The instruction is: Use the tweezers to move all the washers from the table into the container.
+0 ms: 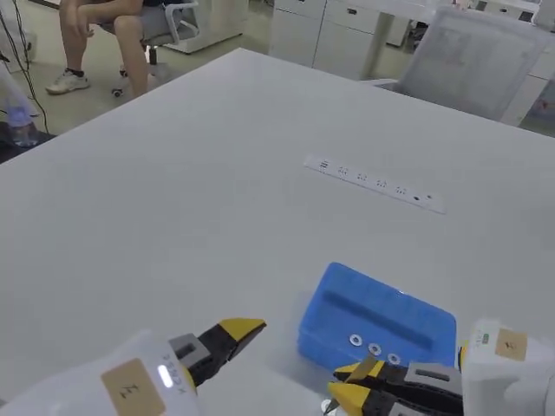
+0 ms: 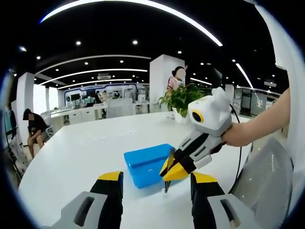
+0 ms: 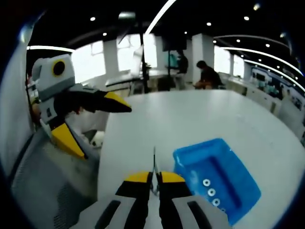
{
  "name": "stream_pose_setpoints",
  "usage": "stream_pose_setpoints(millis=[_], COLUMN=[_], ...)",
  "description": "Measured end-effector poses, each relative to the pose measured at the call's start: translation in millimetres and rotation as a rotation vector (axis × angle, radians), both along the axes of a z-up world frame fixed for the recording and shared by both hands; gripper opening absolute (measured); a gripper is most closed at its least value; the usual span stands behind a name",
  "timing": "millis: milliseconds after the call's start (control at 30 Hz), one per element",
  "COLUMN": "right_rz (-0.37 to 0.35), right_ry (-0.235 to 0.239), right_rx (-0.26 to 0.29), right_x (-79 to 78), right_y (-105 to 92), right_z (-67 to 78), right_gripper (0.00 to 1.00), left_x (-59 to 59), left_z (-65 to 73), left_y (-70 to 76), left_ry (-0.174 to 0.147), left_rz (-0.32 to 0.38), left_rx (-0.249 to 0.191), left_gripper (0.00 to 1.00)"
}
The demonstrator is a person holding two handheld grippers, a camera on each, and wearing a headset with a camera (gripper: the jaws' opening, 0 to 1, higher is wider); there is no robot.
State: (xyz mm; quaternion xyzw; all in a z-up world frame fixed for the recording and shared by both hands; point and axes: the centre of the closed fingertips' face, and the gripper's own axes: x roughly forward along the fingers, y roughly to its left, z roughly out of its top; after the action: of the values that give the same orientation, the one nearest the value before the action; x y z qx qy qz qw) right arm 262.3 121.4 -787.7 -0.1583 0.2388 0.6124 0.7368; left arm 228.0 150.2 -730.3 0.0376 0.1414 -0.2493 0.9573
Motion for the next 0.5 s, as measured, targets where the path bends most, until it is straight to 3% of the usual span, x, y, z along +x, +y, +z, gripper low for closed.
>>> stream_pose_setpoints(millis=[167,333,500], right_rz=[-0.048,-0.132,-0.159], right_ry=[-0.014,0.032,0.017], right_rx=[0.069,0.162,0.16], right_x=[16.9,36.4,52.6], right_y=[-0.3,0.4,-0.6], right_z=[24.0,38.8,40.9], right_gripper=[0.03,0.03,0.03], left_x=[-0.2,-0.3,0.0], left_z=[0.3,0.8,1.7], left_y=[-0.5,-0.8,-0.3], left_ry=[0.0,0.0,-0.003], left_rz=[0.0,0.0,0.002], left_rx=[0.002,0.001,-0.001], left_gripper=[0.56,0.56,0.56])
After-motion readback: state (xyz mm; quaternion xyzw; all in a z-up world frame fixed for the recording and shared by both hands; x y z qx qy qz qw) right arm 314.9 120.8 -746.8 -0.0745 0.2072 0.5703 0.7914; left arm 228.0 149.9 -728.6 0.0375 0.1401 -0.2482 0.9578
